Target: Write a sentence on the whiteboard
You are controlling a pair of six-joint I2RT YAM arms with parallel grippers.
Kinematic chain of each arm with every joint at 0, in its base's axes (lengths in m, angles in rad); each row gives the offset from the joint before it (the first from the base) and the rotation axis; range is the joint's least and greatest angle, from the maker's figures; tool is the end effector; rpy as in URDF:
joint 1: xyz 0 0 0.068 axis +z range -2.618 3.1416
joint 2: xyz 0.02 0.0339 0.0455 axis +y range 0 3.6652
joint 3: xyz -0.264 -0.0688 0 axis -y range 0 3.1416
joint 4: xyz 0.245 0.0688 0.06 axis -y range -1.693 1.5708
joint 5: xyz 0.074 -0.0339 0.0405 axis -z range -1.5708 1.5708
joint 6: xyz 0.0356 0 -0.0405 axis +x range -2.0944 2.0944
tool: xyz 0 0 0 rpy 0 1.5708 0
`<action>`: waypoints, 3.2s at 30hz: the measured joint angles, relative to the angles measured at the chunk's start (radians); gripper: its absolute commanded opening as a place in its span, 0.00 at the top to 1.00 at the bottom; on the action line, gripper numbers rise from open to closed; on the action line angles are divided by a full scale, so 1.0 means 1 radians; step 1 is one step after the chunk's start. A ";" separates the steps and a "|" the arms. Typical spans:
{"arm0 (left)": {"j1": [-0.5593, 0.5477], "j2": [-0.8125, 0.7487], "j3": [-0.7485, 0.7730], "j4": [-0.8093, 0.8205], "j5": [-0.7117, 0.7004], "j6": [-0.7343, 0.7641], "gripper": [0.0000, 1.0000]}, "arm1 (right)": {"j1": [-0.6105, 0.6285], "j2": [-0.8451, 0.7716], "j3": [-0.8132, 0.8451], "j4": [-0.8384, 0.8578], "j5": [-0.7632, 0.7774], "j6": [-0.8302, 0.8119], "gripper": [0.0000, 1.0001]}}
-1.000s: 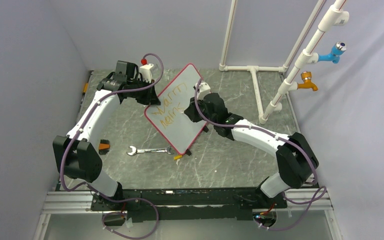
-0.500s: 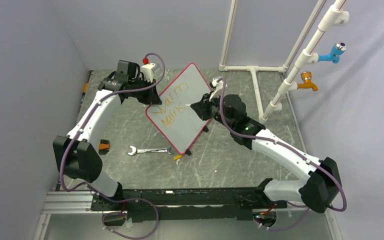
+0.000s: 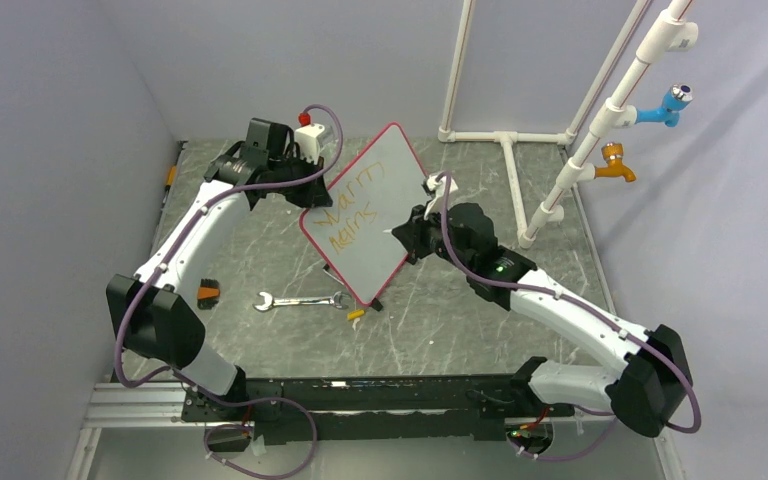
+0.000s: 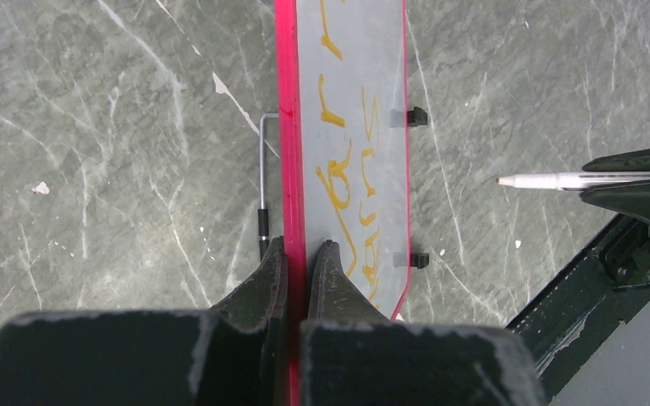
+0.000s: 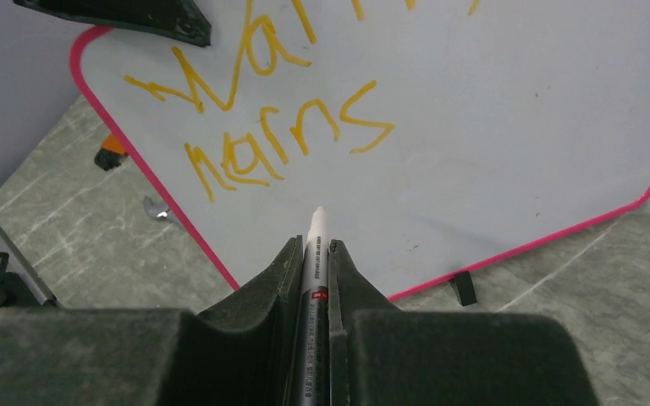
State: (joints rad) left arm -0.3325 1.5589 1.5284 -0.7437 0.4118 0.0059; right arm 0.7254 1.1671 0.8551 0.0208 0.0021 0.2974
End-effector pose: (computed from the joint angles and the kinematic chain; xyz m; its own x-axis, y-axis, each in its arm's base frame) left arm 0.3165 -0.1244 0.3554 -0.6575 0.2328 -0.7166 0.5735 0.7714 -0.2756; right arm 0.2042 0.1810 0.3067 -0.3994 0.0375 -0.9160 -0.5699 0.7725 0.2801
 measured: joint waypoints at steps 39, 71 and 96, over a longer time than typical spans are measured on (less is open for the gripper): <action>0.020 0.007 -0.003 -0.003 -0.006 -0.003 1.00 | 0.090 0.183 -0.109 0.220 -0.174 -0.054 1.00; 0.037 0.027 -0.003 -0.002 -0.011 -0.003 1.00 | 0.133 0.262 -0.080 0.340 -0.183 -0.024 1.00; 0.041 0.029 -0.003 -0.002 -0.005 -0.003 1.00 | 0.159 0.233 -0.093 0.240 0.000 -0.038 1.00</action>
State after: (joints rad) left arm -0.2913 1.5875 1.5249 -0.7452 0.4068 0.0029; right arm 0.8845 1.4006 0.7616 0.2607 0.0025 0.2596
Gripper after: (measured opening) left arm 0.044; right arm 0.133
